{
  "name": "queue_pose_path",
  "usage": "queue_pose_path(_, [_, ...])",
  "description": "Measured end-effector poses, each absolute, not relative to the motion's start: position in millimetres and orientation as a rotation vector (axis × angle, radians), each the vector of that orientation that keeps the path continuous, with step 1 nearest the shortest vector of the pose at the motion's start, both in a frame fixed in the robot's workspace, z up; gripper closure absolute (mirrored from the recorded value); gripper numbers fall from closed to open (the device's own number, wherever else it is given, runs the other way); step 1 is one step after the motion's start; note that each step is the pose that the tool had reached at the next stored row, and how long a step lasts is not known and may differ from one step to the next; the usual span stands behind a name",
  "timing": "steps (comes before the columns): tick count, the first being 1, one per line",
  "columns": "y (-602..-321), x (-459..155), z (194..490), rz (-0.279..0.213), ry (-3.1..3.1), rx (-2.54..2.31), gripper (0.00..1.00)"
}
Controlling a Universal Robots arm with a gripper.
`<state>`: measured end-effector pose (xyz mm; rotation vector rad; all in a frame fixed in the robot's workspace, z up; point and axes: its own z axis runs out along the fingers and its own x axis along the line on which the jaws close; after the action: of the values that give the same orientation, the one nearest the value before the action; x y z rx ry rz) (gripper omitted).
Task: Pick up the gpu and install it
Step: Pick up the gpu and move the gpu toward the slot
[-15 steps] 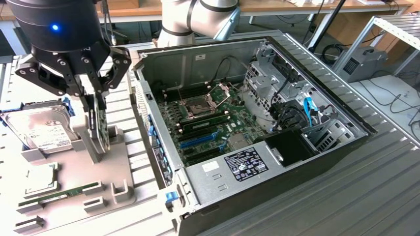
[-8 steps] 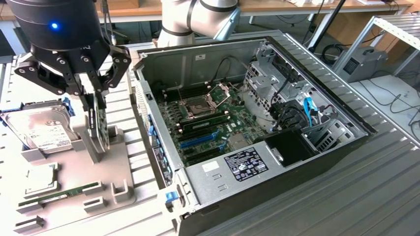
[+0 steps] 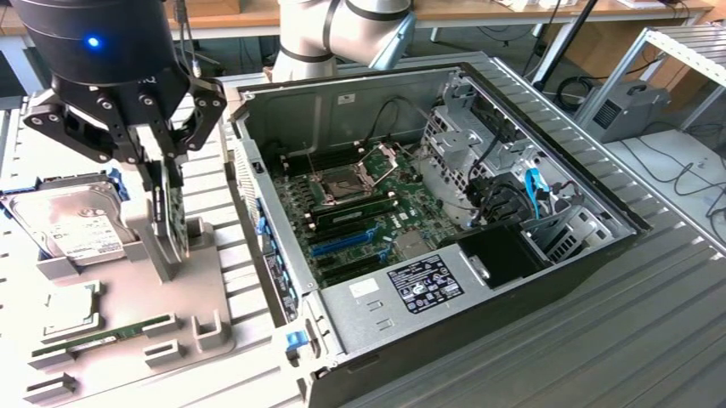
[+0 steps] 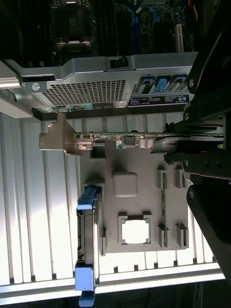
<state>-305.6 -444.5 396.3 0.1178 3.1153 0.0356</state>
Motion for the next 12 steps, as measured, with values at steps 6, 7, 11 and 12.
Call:
queue_pose_path(6, [-444.5,-305.6,397.6,0.036,3.115,0.118,0.74])
queue_pose_path(7, [-444.5,-305.6,398.0,0.036,3.115,0.118,0.74])
queue_pose_path(11, [-444.5,-305.6,398.9,0.037,3.115,0.118,0.74])
queue_pose_path(12, [-444.5,-305.6,399.2,0.037,3.115,0.118,0.74])
